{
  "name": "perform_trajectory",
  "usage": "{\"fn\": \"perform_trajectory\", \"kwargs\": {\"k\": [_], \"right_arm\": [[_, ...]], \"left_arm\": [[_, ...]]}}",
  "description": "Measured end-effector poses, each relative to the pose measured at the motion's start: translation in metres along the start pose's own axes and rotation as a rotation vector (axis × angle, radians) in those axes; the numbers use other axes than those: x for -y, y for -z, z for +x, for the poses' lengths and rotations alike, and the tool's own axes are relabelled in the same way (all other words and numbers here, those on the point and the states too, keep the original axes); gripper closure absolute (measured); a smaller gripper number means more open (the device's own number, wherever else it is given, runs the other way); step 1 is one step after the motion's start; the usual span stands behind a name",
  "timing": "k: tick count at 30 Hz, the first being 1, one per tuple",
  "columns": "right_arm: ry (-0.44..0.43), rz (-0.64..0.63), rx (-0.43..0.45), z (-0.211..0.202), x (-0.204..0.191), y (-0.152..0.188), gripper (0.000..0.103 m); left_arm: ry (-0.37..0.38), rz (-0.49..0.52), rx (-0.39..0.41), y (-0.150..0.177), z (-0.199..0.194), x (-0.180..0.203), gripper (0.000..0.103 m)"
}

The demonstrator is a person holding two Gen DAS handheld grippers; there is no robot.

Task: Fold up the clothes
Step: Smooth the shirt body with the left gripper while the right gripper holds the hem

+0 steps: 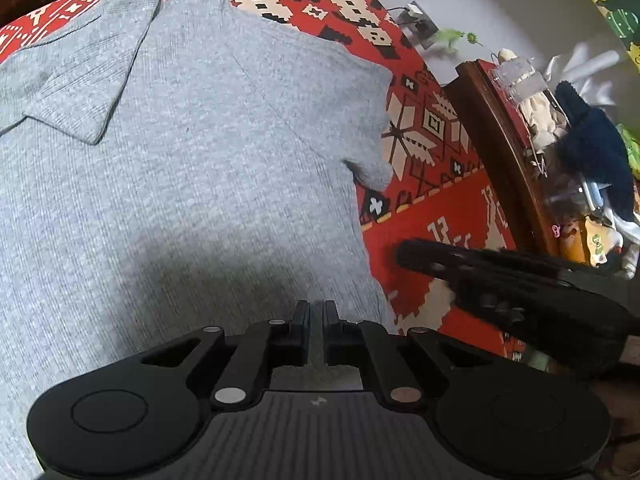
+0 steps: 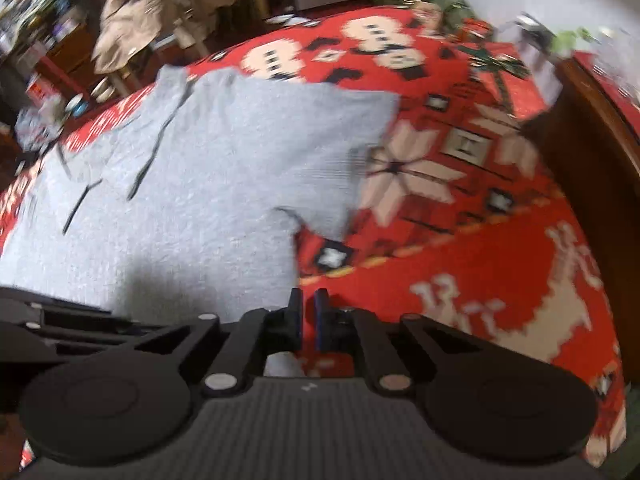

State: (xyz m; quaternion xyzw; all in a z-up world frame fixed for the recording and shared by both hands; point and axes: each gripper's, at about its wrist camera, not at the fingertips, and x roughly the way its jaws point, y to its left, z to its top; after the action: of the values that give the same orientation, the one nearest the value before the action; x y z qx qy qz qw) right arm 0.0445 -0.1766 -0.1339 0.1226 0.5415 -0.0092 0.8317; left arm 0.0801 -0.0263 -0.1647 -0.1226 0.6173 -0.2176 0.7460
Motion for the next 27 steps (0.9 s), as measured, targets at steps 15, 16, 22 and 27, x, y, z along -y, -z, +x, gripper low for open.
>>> {"fn": "perform_trajectory", "kwargs": {"k": [15,16,22,27], "right_arm": [[-0.058,-0.048,-0.076,0.014,-0.018,0.006,0.096],[-0.034,-0.086,-0.074,0.017,-0.022,0.007,0.100],[0.065,-0.089,-0.069,0.006,-0.010,0.014,0.099],[-0.004,-0.009,-0.070,-0.016,0.013,0.035,0.097]], "left_arm": [[0.010,-0.017,0.031,-0.001,-0.006,-0.002,0.098],[0.008,-0.020,0.029,0.000,-0.007,-0.003,0.098],[0.021,-0.025,0.007,0.009,-0.007,-0.002,0.098],[0.045,-0.010,-0.030,0.024,-0.003,0.004,0.098]]}}
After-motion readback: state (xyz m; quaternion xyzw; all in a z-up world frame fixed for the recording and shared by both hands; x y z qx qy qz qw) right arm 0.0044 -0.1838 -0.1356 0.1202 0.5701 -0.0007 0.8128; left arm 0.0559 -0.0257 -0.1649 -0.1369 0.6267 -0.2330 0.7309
